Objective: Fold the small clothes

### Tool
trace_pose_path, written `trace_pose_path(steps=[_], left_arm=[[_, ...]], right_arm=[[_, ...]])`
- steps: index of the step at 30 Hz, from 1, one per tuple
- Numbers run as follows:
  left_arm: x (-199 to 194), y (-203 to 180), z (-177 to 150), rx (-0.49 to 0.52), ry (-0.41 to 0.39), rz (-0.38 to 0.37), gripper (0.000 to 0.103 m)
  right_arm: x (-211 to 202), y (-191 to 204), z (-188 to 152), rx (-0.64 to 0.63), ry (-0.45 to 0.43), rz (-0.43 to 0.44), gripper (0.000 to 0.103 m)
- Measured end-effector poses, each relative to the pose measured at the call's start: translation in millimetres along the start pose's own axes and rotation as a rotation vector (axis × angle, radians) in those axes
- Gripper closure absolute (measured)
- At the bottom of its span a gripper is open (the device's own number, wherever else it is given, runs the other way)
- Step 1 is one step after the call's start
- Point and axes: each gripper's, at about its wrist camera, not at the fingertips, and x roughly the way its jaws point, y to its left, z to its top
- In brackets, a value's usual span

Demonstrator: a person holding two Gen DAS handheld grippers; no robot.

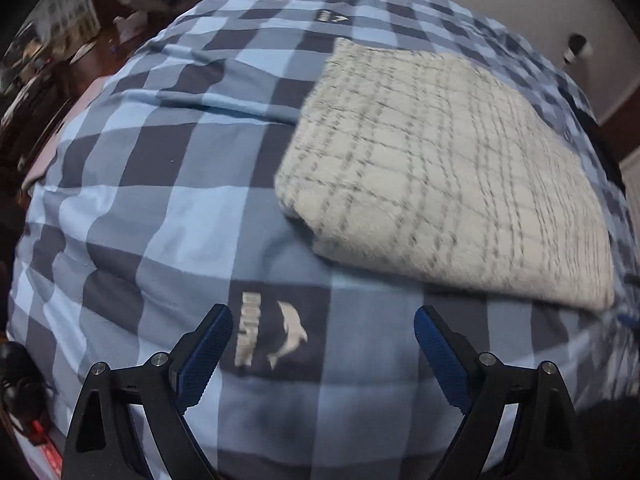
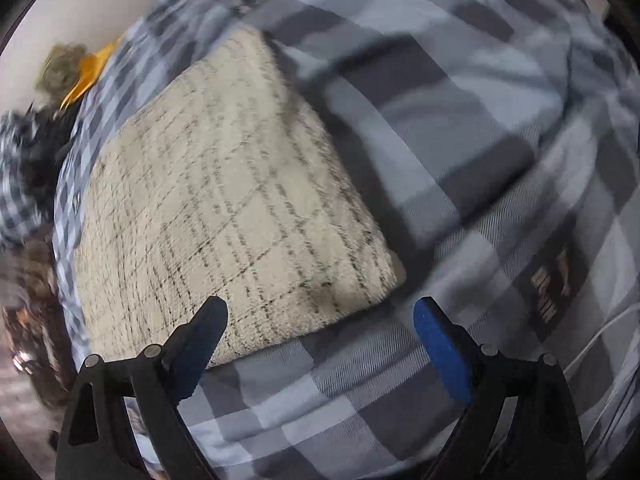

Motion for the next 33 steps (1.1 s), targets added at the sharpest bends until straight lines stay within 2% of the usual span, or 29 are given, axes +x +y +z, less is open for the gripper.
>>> trace_pose_path(steps=[2, 5, 8, 9, 11, 13, 14, 18, 21, 22, 24, 25, 26, 27, 29, 31, 33], left_arm=[[10.8, 4.6, 7.4, 0.019, 0.02, -0.029, 0.01], [32.1, 5.4, 17.5, 0.111, 0.071, -0.027, 0.01], [42.2, 1.4, 22.5, 0.176, 0.064, -0.036, 0.011], [43.8, -0.7, 25.8, 0.186, 0.062, -0.057, 0.011], [46.6, -3.1, 33.7, 0.173, 0.082, -0.138, 0.011], [48.6, -5.2, 41.6, 0.148, 0.086, -0.194, 0.011], [49.8, -7.5, 44.9, 0.149, 0.08, -0.211, 0.011], [65.8, -14.9, 50.1, 0.148, 0.108, -0.203, 0.011], [77.9, -12.0, 53.4, 0.102, 0.15, -0.244, 0.012], [79.4, -10.7, 55.0, 0.089, 0.154, -0.257, 0.014], [79.8, -11.4, 57.5, 0.085, 0.161, -0.305, 0.035], [78.0, -12.0, 56.9, 0.087, 0.159, -0.309, 0.039], [76.6, -13.3, 58.1, 0.093, 0.157, -0.306, 0.049], [76.5, -15.5, 59.1, 0.1, 0.163, -0.301, 0.057], [73.7, -20.2, 62.4, 0.099, 0.167, -0.301, 0.064], [63.2, -22.4, 64.0, 0.103, 0.143, -0.314, 0.069], [47.4, -19.6, 63.7, 0.106, 0.1, -0.35, 0.075]], right_arm=[[-4.1, -8.9, 8.8, 0.02, -0.006, 0.038, 0.011], [-4.0, -26.9, 31.9, -0.016, 0.024, 0.011, 0.011], [1.3, -50.6, 35.2, -0.028, 0.069, -0.016, 0.011], [7.5, -59.6, 36.7, -0.017, 0.1, 0.001, 0.011], [18.8, -73.4, 39.8, 0.022, 0.15, 0.091, 0.011], [31.5, -77.8, 43.1, 0.043, 0.186, 0.194, 0.011], [36.7, -75.5, 44.3, 0.036, 0.195, 0.208, 0.011], [50.2, -41.9, 42.6, -0.121, 0.181, 0.132, 0.011], [60.1, -10.4, 36.0, -0.238, 0.187, 0.102, 0.011], [62.9, -2.8, 34.0, -0.266, 0.188, 0.067, 0.011], [62.1, 9.8, 29.1, -0.32, 0.162, 0.023, 0.011], [62.6, 16.7, 27.3, -0.348, 0.159, 0.031, 0.014], [64.7, 21.6, 25.5, -0.363, 0.165, 0.04, 0.028], [69.4, 26.9, 22.8, -0.385, 0.187, 0.039, 0.039], [76.4, 36.1, 21.0, -0.424, 0.199, -0.004, 0.067], [77.0, 43.8, 17.6, -0.476, 0.172, 0.006, 0.087], [67.2, 49.5, 12.0, -0.5, 0.127, 0.04, 0.092]])
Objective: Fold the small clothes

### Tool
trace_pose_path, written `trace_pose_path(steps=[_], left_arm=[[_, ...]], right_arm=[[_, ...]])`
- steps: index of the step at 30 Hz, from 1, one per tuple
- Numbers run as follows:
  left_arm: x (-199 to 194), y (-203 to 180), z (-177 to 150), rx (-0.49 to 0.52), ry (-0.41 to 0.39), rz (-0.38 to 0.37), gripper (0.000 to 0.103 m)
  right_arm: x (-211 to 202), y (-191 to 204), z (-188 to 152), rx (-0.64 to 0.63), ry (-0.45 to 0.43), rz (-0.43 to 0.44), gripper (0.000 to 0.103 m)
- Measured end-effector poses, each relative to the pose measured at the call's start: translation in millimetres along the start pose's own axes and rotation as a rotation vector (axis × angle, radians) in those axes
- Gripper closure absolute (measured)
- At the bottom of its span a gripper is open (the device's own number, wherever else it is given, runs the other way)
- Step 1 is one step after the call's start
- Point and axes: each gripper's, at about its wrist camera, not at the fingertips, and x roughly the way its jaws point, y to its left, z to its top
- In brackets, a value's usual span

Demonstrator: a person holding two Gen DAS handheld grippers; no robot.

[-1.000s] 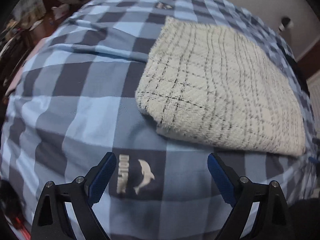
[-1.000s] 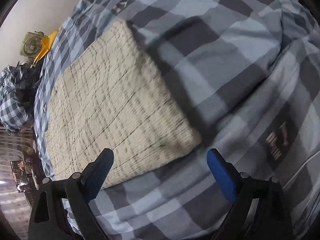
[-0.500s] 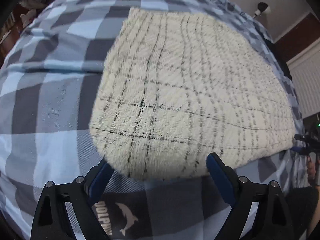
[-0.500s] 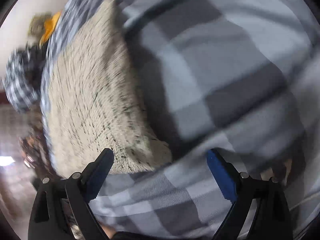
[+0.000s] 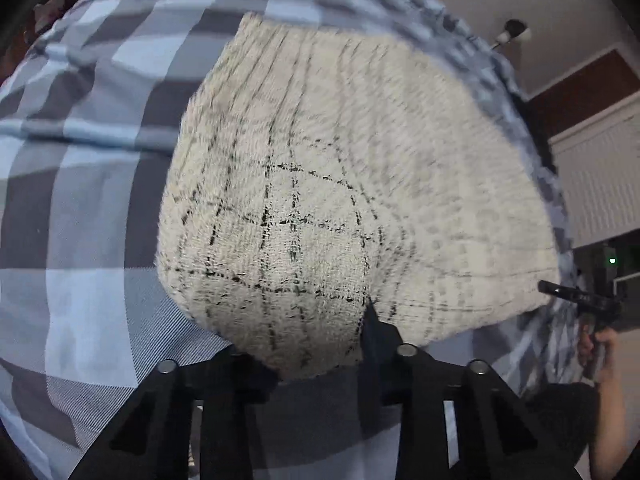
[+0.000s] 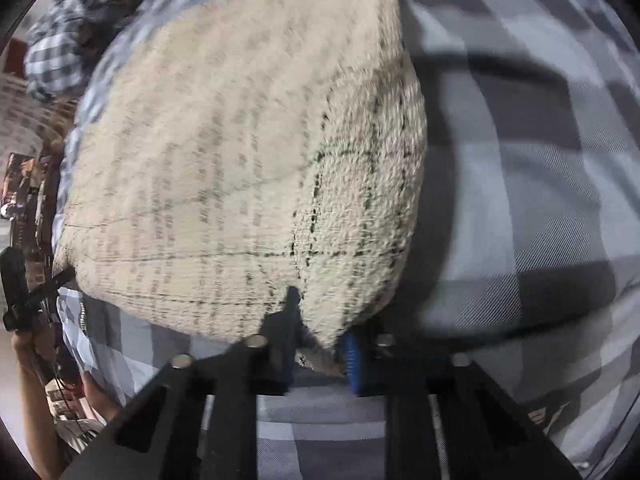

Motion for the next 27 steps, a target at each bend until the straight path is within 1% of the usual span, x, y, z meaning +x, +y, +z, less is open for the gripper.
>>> trace_pose_path(steps=[2, 3, 4, 5, 7, 8, 11, 13, 14, 15, 17, 18, 19, 20, 21, 22, 23, 24, 26, 27], left_arm=[[-17.7, -3.7, -2.7, -0.011, -0.039, -0.056, 0.077], [-25.7, -5.3, -5.2, -0.019, -0.049, -0.085, 0.079], [-33.3, -7.8, -8.7, -0.024, -0.05, -0.122, 0.079], [-40.1, -10.0, -14.3, -0.029, -0.048, -0.157, 0.08], [-48.9, -11.0, -26.9, -0.049, -0.034, -0.192, 0.08], [-53.9, -10.8, -34.7, -0.058, -0.024, -0.198, 0.08], [-72.4, -13.2, -66.5, -0.056, 0.003, -0.194, 0.08], [-87.4, -10.8, -89.1, -0.067, 0.033, -0.195, 0.08], [-97.8, -12.8, -102.9, -0.059, 0.049, -0.192, 0.08], [-105.9, -14.9, -111.6, -0.052, 0.059, -0.189, 0.08], [-125.6, -29.1, -133.4, -0.004, 0.079, -0.175, 0.08], [-132.5, -33.6, -139.6, 0.007, 0.081, -0.171, 0.08], [-140.2, -36.6, -145.1, 0.008, 0.078, -0.166, 0.08], [-145.4, -38.6, -146.9, 0.004, 0.068, -0.156, 0.08], [-147.7, -39.0, -144.5, -0.013, 0.054, -0.149, 0.08], [-146.8, -36.3, -138.1, -0.049, 0.044, -0.152, 0.08], [-141.8, -33.1, -125.7, -0.085, 0.031, -0.16, 0.08], [-135.3, -31.2, -115.5, -0.107, 0.021, -0.163, 0.08], [-111.2, -20.1, -76.5, -0.19, 0.002, -0.179, 0.08], [-101.2, -16.1, -65.0, -0.218, -0.007, -0.182, 0.08]], right_arm=[[-18.5, 1.0, -6.8, 0.014, -0.066, 0.071, 0.093], [-31.3, -0.9, -11.5, 0.041, -0.103, 0.136, 0.094], [-40.8, -4.4, -13.8, 0.067, -0.128, 0.195, 0.094], [-51.3, -9.2, -16.8, 0.095, -0.156, 0.275, 0.094], [-61.4, -10.6, -24.6, 0.115, -0.178, 0.379, 0.094], [-68.0, -12.7, -29.5, 0.116, -0.189, 0.411, 0.094], [-90.0, -7.4, -55.3, 0.067, -0.214, 0.395, 0.094], [-107.0, -18.3, -75.4, 0.075, -0.219, 0.445, 0.094], [-116.0, -22.9, -90.8, 0.091, -0.221, 0.482, 0.095], [-120.5, -31.7, -90.0, 0.103, -0.217, 0.508, 0.095], [-134.1, -41.6, -102.0, 0.134, -0.191, 0.585, 0.096], [-136.9, -37.7, -105.5, 0.13, -0.174, 0.619, 0.096], [-138.6, -35.4, -101.4, 0.131, -0.167, 0.627, 0.096], [-140.6, -35.1, -106.8, 0.133, -0.146, 0.641, 0.096], [-132.5, -32.9, -95.0, 0.137, -0.133, 0.648, 0.096], [-127.0, -33.6, -91.5, 0.154, -0.116, 0.66, 0.096], [-122.3, -35.1, -85.9, 0.162, -0.109, 0.662, 0.096], [-115.3, -35.1, -72.1, 0.173, -0.117, 0.655, 0.096], [-101.6, -39.8, -42.1, 0.217, -0.136, 0.651, 0.097], [-94.0, -43.1, -26.6, 0.246, -0.145, 0.652, 0.097]])
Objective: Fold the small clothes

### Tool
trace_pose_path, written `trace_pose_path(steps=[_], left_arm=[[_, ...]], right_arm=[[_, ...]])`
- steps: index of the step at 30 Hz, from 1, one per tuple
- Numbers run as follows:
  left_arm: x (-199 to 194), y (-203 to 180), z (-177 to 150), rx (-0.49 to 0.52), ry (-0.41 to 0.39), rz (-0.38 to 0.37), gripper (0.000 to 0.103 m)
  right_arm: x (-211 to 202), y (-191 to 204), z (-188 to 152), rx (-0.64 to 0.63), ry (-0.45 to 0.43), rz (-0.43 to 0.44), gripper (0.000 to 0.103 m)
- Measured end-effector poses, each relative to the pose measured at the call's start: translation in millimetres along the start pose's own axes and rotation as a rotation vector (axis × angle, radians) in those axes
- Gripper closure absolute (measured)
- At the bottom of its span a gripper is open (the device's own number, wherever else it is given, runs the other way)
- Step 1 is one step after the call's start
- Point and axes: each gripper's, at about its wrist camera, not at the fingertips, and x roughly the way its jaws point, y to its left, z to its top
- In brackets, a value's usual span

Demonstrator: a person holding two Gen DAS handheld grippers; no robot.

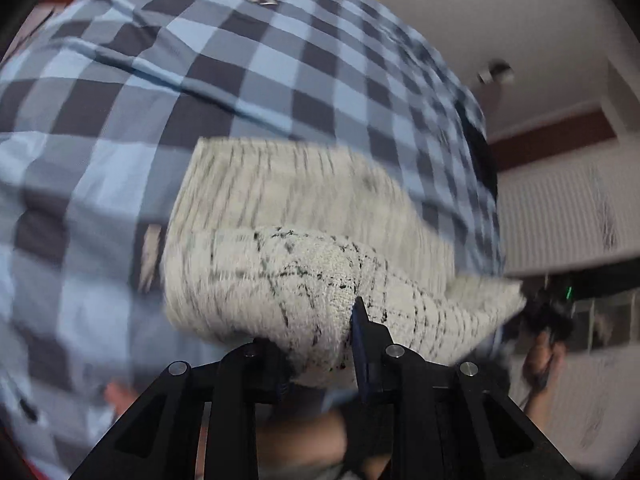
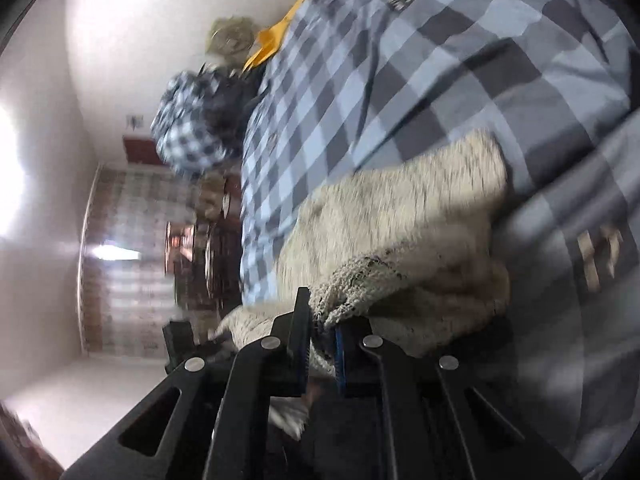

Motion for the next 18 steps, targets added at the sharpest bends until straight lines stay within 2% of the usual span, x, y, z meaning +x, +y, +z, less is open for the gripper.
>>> trace_pose_path(steps=[2, 3, 5, 9, 11, 12, 14, 18], left_arm=[[29.7, 5.3, 42.7, -0.085, -0.04, 0.006, 0.08], [41.6, 5.3, 54.8, -0.099, -0.053, 0.017, 0.08], [71.4, 5.6, 87.9, -0.124, -0.078, 0.065, 0.082], [104.3, 30.2, 123.2, -0.225, -0.126, 0.083, 0.084], [108.7, 40.9, 129.6, -0.255, -0.157, 0.075, 0.084], [109.5, 43.5, 131.1, -0.253, -0.171, 0.082, 0.084], [104.7, 41.7, 132.8, -0.212, -0.213, 0.168, 0.084], [80.2, 22.6, 133.3, -0.011, -0.191, 0.343, 0.082]], right_arm=[[1.6, -10.3, 16.3, 0.03, -0.025, -0.006, 0.097], [12.7, -14.5, 31.4, 0.035, -0.048, -0.034, 0.097], [28.6, -25.1, 48.7, 0.08, -0.067, -0.007, 0.098], [44.8, -49.8, 80.9, 0.157, -0.15, -0.004, 0.098], [49.2, -63.9, 92.9, 0.187, -0.172, -0.037, 0.098], [58.7, -70.9, 98.8, 0.202, -0.171, -0.053, 0.098], [79.8, -85.2, 106.2, 0.224, -0.158, -0.13, 0.098], [92.0, -103.2, 98.4, 0.309, -0.08, -0.235, 0.095]])
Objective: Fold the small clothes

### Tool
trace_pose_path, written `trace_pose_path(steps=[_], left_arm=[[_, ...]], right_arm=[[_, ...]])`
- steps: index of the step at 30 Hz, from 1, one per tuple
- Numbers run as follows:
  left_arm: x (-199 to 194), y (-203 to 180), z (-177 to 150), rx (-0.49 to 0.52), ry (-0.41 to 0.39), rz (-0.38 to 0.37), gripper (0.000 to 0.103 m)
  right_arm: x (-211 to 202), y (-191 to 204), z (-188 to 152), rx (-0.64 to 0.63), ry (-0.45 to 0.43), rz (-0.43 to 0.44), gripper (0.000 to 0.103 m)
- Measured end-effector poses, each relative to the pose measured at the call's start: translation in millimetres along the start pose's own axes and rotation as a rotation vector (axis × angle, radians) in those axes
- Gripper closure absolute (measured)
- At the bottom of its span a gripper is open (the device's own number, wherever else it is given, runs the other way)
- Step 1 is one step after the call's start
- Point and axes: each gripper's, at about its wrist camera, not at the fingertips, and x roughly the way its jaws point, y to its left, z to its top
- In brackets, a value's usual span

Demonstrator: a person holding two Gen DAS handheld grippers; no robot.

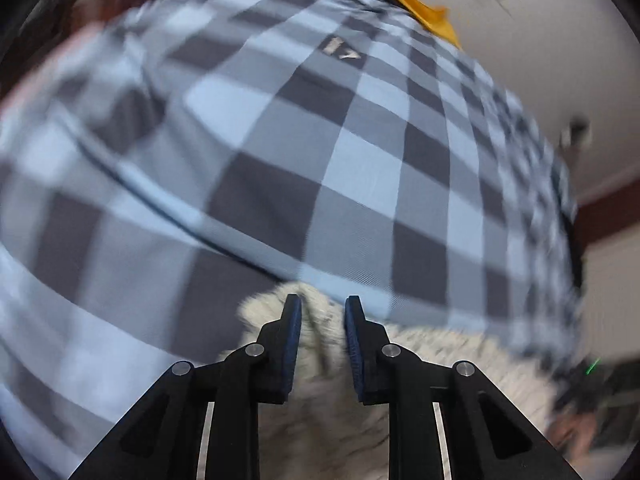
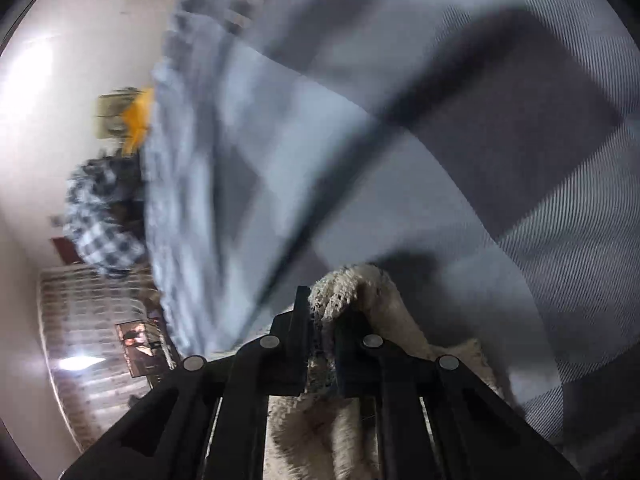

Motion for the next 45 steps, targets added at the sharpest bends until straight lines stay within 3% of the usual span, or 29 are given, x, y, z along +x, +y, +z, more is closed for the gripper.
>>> trace_pose_path(steps=[1, 3, 5, 7, 9, 11, 13, 14, 15, 17, 19, 23, 24, 26, 29, 30, 31, 32, 33, 34, 36, 37, 39, 40, 42, 45], left_arm=[[-12.5, -5.9, -1.5, 0.082, -0.009, 0.085, 0.082], [-38.7, -16.7, -10.5, 0.24, -0.056, 0.262, 0.081], [-65.2, -27.8, -24.5, 0.357, -0.099, 0.346, 0.081], [-87.5, -37.4, -43.1, 0.398, -0.112, 0.3, 0.081], [-99.3, -48.3, -65.6, 0.378, -0.078, 0.183, 0.081], [-98.2, -62.7, -88.4, 0.355, -0.041, 0.064, 0.08], [-85.6, -81.7, -105.6, 0.36, 0.004, -0.028, 0.072], [-74.8, -92.1, -115.2, 0.372, 0.036, -0.083, 0.062], [-64.4, -101.2, -122.5, 0.386, 0.066, -0.134, 0.054], [-44.6, -114.8, -130.8, 0.414, 0.104, -0.19, 0.048], [-25.2, -120.8, -134.4, 0.445, 0.126, -0.181, 0.045], [18.5, -100.2, -130.6, 0.425, 0.143, -0.039, 0.043], [24.9, -92.2, -127.3, 0.418, 0.147, -0.018, 0.043], [25.4, -76.9, -118.9, 0.413, 0.129, -0.009, 0.043], [18.3, -49.2, -107.8, 0.372, 0.08, 0.111, 0.043], [16.4, -39.1, -105.3, 0.352, 0.077, 0.109, 0.043], [14.4, -27.7, -102.8, 0.34, 0.07, 0.169, 0.043], [13.3, -21.1, -102.6, 0.34, 0.059, 0.258, 0.028], [11.5, -13.8, -101.2, 0.336, 0.04, 0.359, 0.001], [4.9, -4.9, -98.4, 0.315, 0.012, 0.457, 0.0], [-11.0, 6.5, -95.7, 0.271, -0.054, 0.521, 0.0], [-21.2, 8.3, -94.9, 0.257, -0.102, 0.579, 0.0], [-40.6, 2.1, -97.3, 0.27, -0.206, 0.651, 0.0], [-48.2, -5.0, -99.4, 0.289, -0.248, 0.625, 0.0], [-57.8, -18.5, -103.2, 0.324, -0.293, 0.524, 0.0], [-59.2, -49.0, -102.5, 0.385, -0.346, 0.262, 0.0]], right_arm=[[-6.0, 1.6, -1.3, 0.026, 0.008, -0.021, 0.094], [-30.1, 20.9, -5.0, -0.039, -0.007, -0.047, 0.085], [-58.0, 42.4, -9.6, -0.116, -0.071, -0.165, 0.05], [-100.8, 73.9, -31.7, -0.224, -0.274, -0.347, 0.032], [-121.8, 105.9, -64.8, -0.37, -0.388, -0.433, 0.028], [-126.0, 139.5, -116.9, -0.528, -0.416, -0.437, 0.025], [-107.4, 158.3, -157.6, -0.614, -0.39, -0.382, 0.014], [-95.4, 163.1, -172.8, -0.651, -0.351, -0.336, 0.011], [-75.8, 166.2, -193.9, -0.694, -0.269, -0.253, 0.011], [-39.1, 172.9, -216.5, -0.739, -0.139, -0.128, 0.011], [2.2, 176.7, -233.9, -0.77, -0.041, -0.067, 0.011], [76.7, 168.7, -233.1, -0.865, 0.148, -0.26, 0.011], [88.6, 160.1, -229.0, -0.902, 0.176, -0.343, 0.011], [92.7, 154.0, -225.8, -0.931, 0.185, -0.387, 0.012], [71.4, 143.8, -203.0, -0.852, 0.099, -0.433, 0.012], [59.6, 135.2, -193.6, -0.812, 0.045, -0.505, 0.012], [51.4, 128.2, -183.7, -0.774, -0.003, -0.582, 0.012], [44.3, 121.7, -174.0, -0.732, -0.045, -0.663, 0.012], [29.2, 110.2, -162.0, -0.676, -0.09, -0.729, 0.012], [17.7, 102.7, -154.8, -0.629, -0.106, -0.714, 0.012], [-11.5, 93.5, -147.8, -0.528, -0.157, -0.607, 0.014], [-21.3, 94.5, -151.0, -0.518, -0.192, -0.604, 0.014], [-42.3, 102.4, -168.5, -0.557, -0.312, -0.707, 0.012], [-51.0, 109.0, -180.7, -0.598, -0.377, -0.729, 0.012], [-59.6, 120.3, -200.4, -0.675, -0.439, -0.648, 0.012], [-49.2, 132.1, -215.9, -0.749, -0.414, -0.511, 0.012]])
